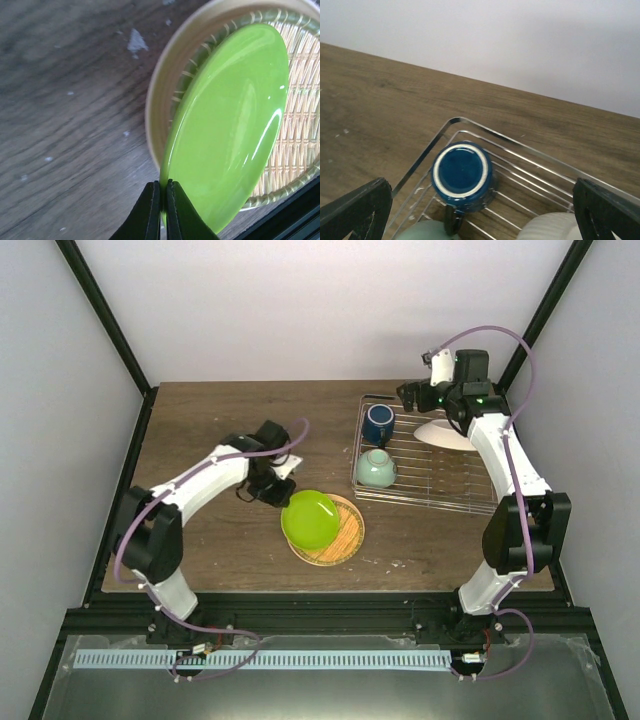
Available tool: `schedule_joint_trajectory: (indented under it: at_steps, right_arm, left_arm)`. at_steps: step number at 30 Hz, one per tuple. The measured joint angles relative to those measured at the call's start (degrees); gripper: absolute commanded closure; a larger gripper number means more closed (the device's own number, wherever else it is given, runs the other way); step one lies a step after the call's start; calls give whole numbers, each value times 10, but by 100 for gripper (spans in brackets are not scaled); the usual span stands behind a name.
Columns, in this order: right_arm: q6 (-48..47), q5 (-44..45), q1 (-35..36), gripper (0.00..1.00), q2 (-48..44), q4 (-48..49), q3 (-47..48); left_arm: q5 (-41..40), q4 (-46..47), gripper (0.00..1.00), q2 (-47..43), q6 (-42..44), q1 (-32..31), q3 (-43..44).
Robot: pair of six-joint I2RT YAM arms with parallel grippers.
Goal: Load the mixed dishes into the dish rack
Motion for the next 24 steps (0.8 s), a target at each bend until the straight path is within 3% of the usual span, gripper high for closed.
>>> schedule_joint_trajectory:
  at_steps: [7, 19, 24]
  right_arm:
    - [-8, -100, 20, 0, 0, -2, -27]
    - [-73, -280, 130, 0, 10, -4, -58]
    - [-101, -319, 153, 0, 34, -29, -55]
  left_arm:
    - [-2, -9, 100, -74, 26, 49, -7]
    - [21, -13, 100, -93, 51, 75, -5]
    - [35, -20, 100, -107, 50, 89, 41]
